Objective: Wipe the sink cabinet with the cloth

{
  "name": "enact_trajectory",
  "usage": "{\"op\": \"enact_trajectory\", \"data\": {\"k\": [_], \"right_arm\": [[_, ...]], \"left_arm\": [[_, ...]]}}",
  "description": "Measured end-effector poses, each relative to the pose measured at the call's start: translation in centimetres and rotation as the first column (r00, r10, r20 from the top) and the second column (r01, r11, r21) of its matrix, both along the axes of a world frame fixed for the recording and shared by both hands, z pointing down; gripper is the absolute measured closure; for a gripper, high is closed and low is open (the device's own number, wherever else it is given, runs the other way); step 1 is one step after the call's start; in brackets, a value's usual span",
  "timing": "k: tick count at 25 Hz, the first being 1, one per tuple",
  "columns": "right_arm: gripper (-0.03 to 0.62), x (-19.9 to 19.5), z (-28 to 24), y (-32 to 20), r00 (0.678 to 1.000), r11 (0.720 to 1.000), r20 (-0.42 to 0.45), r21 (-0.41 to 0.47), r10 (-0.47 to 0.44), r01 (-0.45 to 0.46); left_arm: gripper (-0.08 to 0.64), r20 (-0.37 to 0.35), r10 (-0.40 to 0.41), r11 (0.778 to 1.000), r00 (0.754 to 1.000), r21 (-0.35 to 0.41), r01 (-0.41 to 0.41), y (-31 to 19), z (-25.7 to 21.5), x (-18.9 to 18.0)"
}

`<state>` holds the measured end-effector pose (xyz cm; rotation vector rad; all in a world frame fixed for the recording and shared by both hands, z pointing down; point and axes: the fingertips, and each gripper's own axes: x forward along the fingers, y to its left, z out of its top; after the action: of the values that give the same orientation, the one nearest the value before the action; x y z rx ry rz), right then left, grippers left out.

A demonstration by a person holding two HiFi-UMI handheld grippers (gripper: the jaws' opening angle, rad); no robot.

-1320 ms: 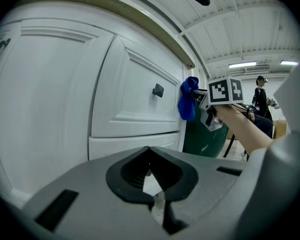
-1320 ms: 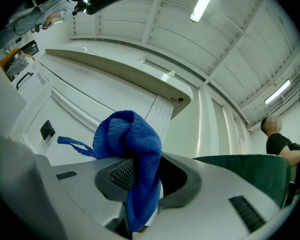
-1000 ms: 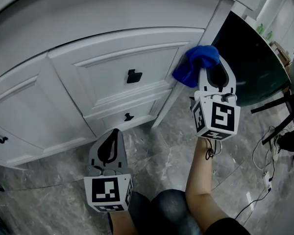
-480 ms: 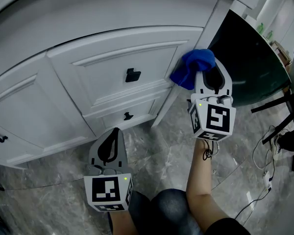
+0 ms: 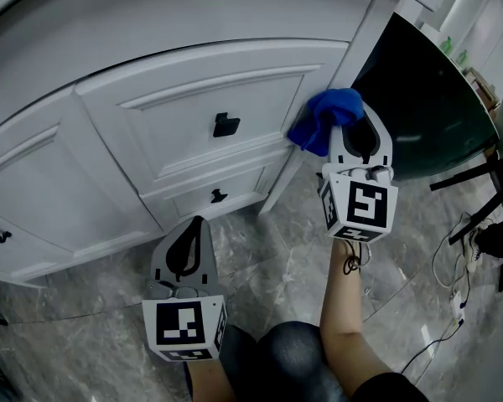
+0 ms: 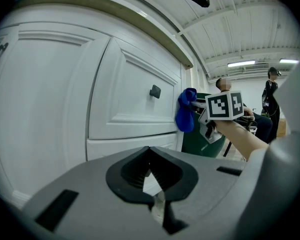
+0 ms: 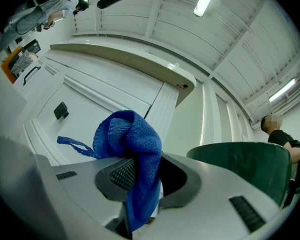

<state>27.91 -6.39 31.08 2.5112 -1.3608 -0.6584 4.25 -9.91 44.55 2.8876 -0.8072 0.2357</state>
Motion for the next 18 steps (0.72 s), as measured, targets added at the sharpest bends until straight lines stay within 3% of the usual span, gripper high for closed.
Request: {"op": "enact_trajectory", "data": {"k": [18], "right_arm": [[0.479, 0.3, 4.4, -0.1, 0.999, 0.999, 0.046, -0.018, -0.026, 0.027]], "left_arm": [[0.56, 0.008, 0.0, 1.0, 1.0, 0.001, 0.0, 0.1, 0.0, 0.1]]}}
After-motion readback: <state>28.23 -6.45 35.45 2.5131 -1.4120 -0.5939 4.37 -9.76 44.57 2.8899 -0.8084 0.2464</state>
